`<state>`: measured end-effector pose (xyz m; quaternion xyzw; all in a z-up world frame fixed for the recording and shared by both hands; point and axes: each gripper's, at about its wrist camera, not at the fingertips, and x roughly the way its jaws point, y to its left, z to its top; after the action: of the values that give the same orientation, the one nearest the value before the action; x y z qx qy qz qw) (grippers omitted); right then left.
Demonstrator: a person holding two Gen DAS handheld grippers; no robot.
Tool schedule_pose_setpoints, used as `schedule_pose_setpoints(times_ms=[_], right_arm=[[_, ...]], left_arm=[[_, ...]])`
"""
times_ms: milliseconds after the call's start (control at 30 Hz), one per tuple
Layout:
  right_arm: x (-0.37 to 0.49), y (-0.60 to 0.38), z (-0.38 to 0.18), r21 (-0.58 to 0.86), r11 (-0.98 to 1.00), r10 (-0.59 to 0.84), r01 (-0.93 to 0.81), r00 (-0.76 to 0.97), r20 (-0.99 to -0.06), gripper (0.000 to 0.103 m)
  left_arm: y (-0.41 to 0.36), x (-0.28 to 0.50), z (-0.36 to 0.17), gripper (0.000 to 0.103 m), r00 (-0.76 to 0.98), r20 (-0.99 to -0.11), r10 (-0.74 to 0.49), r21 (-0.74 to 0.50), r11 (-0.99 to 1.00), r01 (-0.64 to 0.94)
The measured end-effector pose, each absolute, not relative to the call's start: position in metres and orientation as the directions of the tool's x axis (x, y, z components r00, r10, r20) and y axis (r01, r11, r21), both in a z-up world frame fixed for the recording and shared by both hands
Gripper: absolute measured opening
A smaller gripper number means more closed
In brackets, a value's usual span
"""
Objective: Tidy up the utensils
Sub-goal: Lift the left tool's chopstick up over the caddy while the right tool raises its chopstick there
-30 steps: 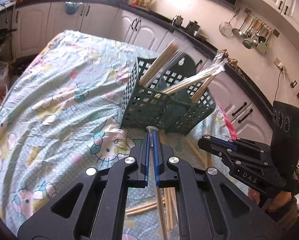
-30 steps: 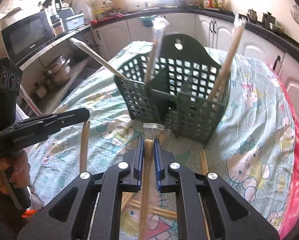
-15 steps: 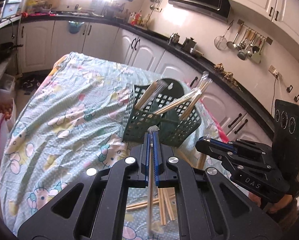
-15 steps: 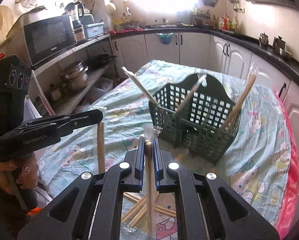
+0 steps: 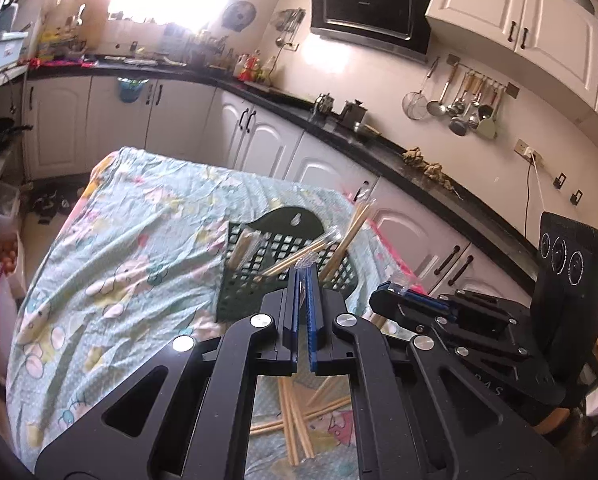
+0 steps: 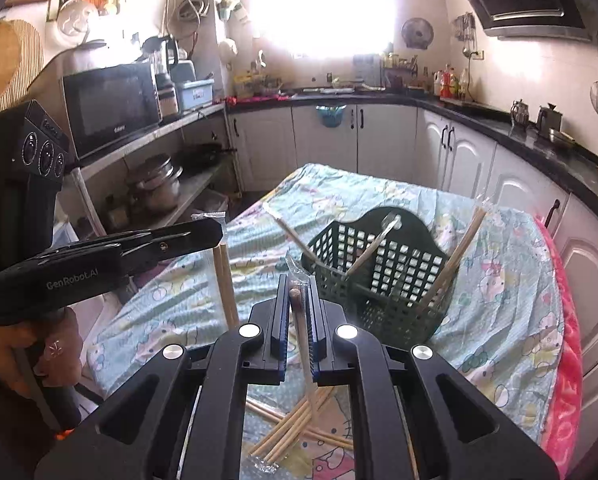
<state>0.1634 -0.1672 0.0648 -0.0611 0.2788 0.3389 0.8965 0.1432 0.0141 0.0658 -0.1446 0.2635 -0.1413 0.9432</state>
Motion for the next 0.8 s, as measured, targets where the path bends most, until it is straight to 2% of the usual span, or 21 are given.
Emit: schedule_pose_setpoints(times_ms=[467, 800], right_arm=[[0.156, -0.204, 0.098, 0.076, 0.810, 0.555, -0.582, 0.718, -0.419, 0.008], [0.160, -0.225, 0.107, 0.105, 0.836, 0.536, -0.539, 0.760, -0.366, 0.008]], left_arm=[[-0.032, 0.158, 0.107, 0.001, 0.824, -0.395, -0.406, -0.312, 0.903, 0.295], [-0.053, 0.176, 0.127, 0.001, 0.826, -0.359, -0.435, -0.299, 0.892, 0.340]])
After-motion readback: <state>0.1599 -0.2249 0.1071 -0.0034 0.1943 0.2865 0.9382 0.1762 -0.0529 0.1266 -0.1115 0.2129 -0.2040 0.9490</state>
